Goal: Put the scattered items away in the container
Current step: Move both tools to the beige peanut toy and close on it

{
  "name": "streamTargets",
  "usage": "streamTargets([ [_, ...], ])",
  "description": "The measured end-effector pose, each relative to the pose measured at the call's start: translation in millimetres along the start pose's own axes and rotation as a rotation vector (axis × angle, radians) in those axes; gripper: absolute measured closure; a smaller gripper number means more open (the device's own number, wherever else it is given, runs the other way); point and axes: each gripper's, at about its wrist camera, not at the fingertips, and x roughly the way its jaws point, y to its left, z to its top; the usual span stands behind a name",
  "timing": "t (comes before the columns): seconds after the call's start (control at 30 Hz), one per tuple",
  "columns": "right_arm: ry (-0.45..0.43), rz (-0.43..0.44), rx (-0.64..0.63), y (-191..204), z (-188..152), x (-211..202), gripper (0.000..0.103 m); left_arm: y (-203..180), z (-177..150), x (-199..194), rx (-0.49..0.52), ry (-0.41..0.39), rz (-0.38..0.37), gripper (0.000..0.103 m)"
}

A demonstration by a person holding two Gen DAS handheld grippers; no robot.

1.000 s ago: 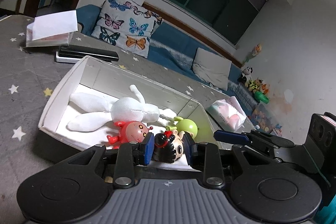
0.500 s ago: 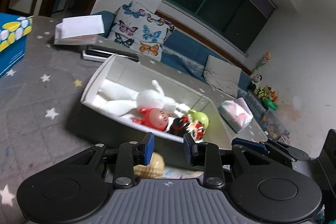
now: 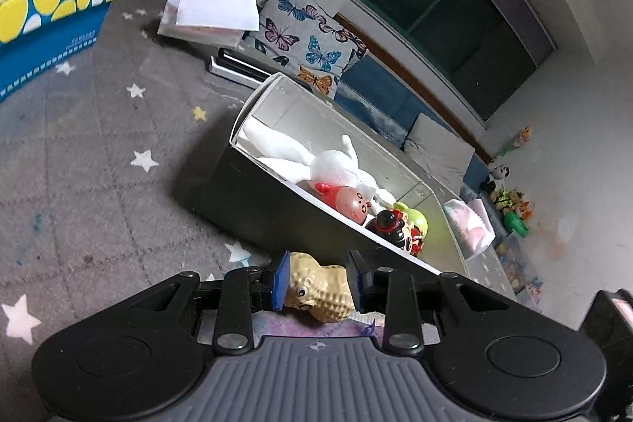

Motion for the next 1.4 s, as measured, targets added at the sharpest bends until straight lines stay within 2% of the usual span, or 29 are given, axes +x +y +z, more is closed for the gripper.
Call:
streamTargets([
  [0.47, 0.056, 0.026, 0.017, -5.2, 3.7, 47.3, 0.026, 11.1, -3.7, 11.2, -0.05, 0.034, -0.014, 0.069],
  [0.83, 0.071, 0.113, -0.011, 8.5, 3.8, 40.8, 0.026, 17.1, -2.1, 11.0, -0.055, 0.029, -0.005, 0.07],
  [0.93, 0.068, 0.105, -0.03, 11.4, 3.9, 39.8, 0.027, 18.7, -3.1, 12.0, -0.058, 0.033, -0.003, 0.07],
  [1.17, 0.082, 0.07, -0.02, 4.7, 10.0, 52.4, 0.041, 22.5, -3.6, 15.8, -0.066, 0.046, -0.005, 0.071],
  [1.3, 0.087, 0.063, -0.029, 5.4, 11.8, 56.0, 0.044, 24.2, -4.5, 17.4, -0.072, 0.051, -0.007, 0.071],
  [1.4, 0.086, 0.051, -0.028, 6.6, 12.4, 57.3, 0.052, 25.9, -4.7, 19.0, -0.077, 0.055, -0.008, 0.071],
])
